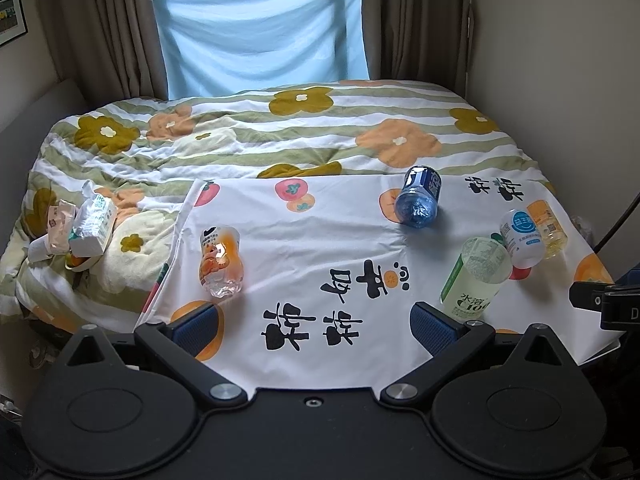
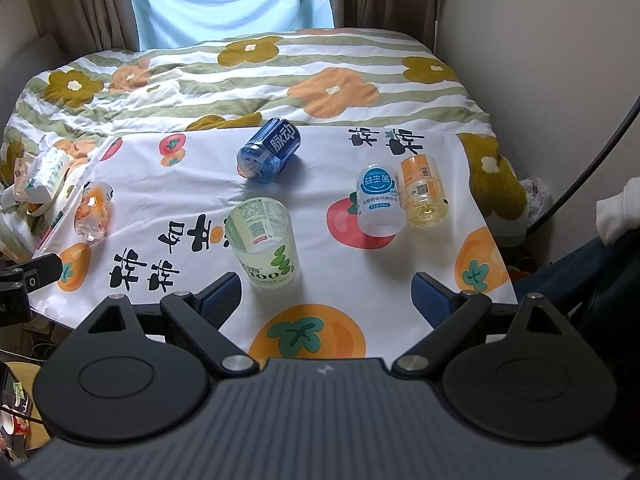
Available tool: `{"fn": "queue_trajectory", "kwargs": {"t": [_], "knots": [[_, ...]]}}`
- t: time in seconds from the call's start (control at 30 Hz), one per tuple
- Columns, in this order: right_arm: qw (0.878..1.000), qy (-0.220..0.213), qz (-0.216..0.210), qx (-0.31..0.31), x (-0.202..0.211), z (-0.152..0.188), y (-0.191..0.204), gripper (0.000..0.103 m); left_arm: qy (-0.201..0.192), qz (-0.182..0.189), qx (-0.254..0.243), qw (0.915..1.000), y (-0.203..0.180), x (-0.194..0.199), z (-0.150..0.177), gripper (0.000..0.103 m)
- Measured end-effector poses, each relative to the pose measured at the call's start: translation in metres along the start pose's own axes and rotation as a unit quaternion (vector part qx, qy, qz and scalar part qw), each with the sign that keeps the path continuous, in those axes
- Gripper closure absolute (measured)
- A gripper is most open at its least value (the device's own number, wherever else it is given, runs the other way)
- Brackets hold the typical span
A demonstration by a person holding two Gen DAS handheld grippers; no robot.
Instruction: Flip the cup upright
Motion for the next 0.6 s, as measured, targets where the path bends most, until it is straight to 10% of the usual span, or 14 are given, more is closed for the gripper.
{"fn": "queue_trajectory", "kwargs": {"t": [0.6], "knots": [[1.000, 0.001, -0.001, 0.000, 0.0035, 0.0004, 0.0024, 0.000, -0.005, -0.003, 0.004, 1.0000, 0.0056, 0.0043, -0.0003, 0.000]]}}
Point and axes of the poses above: each gripper's, at about its wrist camera, not at the fingertips, and x roughly against the way its jaws point, y to its left, z to its underside, the point moved 4 cm from there along -x, roughly the way its jaws point, and after that the axes turned 7 degrees about z, right-handed, at the moved point
